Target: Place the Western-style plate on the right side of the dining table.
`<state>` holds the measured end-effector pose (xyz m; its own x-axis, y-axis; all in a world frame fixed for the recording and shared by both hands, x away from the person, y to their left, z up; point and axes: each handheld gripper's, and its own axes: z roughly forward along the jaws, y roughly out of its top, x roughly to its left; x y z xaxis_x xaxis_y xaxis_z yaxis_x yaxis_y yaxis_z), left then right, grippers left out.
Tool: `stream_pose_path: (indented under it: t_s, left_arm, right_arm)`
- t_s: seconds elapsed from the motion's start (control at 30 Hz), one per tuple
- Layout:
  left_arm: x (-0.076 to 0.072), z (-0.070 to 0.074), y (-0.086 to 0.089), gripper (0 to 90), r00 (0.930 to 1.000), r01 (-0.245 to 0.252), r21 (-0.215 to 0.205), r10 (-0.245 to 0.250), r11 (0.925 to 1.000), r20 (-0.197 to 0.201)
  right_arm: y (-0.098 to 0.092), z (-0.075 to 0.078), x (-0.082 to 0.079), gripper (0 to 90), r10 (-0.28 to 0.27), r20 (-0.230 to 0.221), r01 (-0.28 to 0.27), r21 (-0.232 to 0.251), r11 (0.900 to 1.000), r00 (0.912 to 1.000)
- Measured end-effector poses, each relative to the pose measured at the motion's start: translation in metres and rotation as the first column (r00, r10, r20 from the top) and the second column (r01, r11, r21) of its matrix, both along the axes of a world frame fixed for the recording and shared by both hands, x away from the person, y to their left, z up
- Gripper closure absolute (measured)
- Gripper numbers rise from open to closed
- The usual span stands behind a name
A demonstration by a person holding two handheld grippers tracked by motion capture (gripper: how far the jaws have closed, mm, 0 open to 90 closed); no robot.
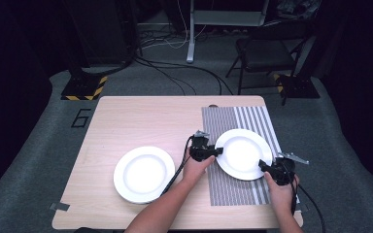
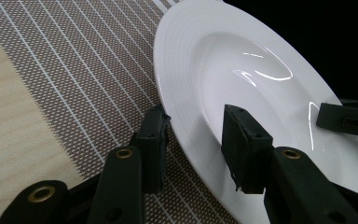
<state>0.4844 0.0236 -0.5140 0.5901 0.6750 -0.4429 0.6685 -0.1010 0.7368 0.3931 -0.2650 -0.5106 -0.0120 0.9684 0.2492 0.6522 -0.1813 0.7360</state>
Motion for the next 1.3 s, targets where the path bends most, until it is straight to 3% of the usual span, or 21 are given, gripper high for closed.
stream_pose_path:
  t_s: [0.3,0.8,1.0,1.3]
  left_arm:
    - [0.004,-0.005,0.001,60.2,0.9999,-0.009,0.002,0.009,1.0000,-0.011]
    - [0.002,-0.002,0.001,57.4,0.9998,0.003,0.038,-0.004,0.9993,0.017]
    - [0.002,0.003,0.009,57.0,0.9999,-0.010,0.021,0.010,0.9997,0.009]
    - [0.000,0.005,0.014,56.1,1.0000,-0.002,0.030,0.002,0.9996,-0.006]
  right_arm:
    - [0.002,0.000,0.000,52.2,-0.004,0.010,0.004,0.000,1.000,0.9999]
    - [0.000,0.003,-0.006,50.7,0.005,0.029,-0.005,-0.007,1.000,0.9996]
    - [-0.006,0.008,-0.011,51.4,0.003,0.048,-0.004,0.027,1.000,0.9989]
    - [-0.004,0.014,-0.012,49.5,0.028,0.040,-0.029,0.017,0.999,0.9988]
